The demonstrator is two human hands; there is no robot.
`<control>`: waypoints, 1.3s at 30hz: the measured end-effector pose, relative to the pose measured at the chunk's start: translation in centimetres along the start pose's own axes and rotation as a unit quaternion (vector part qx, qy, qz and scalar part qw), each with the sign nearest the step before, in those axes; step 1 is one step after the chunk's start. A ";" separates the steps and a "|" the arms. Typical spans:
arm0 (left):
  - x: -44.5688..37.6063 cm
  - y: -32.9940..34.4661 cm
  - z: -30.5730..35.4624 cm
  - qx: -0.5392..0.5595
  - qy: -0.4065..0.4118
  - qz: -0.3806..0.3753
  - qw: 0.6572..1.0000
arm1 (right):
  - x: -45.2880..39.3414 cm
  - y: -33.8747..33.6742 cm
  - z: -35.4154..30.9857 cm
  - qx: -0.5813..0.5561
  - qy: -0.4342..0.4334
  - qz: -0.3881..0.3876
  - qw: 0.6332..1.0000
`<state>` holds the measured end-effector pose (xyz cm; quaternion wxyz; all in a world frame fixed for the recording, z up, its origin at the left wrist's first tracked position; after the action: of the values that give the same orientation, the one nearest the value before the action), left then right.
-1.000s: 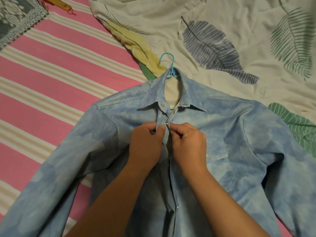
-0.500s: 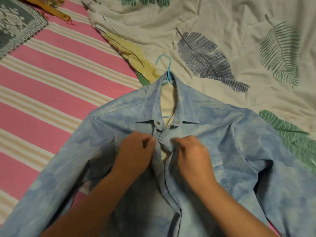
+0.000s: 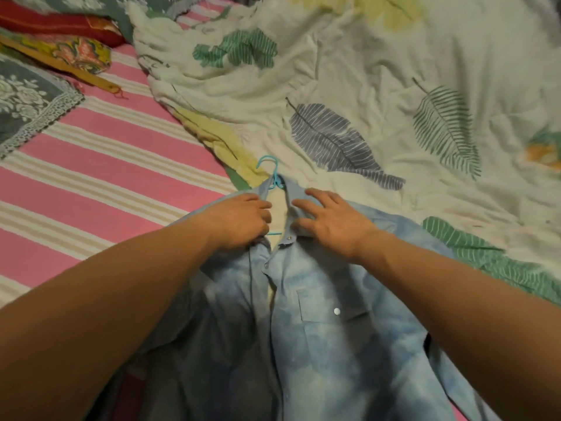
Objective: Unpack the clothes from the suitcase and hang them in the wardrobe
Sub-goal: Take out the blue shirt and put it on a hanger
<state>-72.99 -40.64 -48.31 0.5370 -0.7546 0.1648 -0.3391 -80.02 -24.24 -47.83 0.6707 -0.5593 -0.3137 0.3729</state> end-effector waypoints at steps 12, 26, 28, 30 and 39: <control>5.2 -2.4 -3.4 0.434 -0.288 0.124 0.845 | -1.7 -2.1 -0.3 -0.192 0.055 0.038 0.979; 4.5 -8.5 -2.9 0.589 -0.305 0.175 0.728 | -1.2 -9.8 0.9 -0.362 0.051 -0.005 0.931; 4.3 -9.1 -2.5 0.596 -0.294 0.173 0.727 | -1.7 -9.4 0.7 -0.375 0.080 0.001 0.923; 4.5 -9.4 -2.5 0.593 -0.292 0.165 0.732 | -1.9 -9.0 0.7 -0.401 0.108 0.002 0.910; 4.1 -8.5 -1.0 0.547 -0.272 0.171 0.773 | -2.0 -8.2 -0.1 -0.375 0.113 -0.042 0.919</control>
<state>-71.72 -40.65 -38.89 0.9307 -0.3540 -0.0745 -0.0551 -79.75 -26.76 -39.77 0.4579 -0.7946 -0.3758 0.1332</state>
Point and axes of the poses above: each hand's wrist, its own x-axis away from the middle knuckle, its own y-axis out of the palm, z = x × y, the point moved 4 cm from there along -x, towards the middle knuckle, and after that the axes turned 12 degrees about y, right-handed, at the moved point
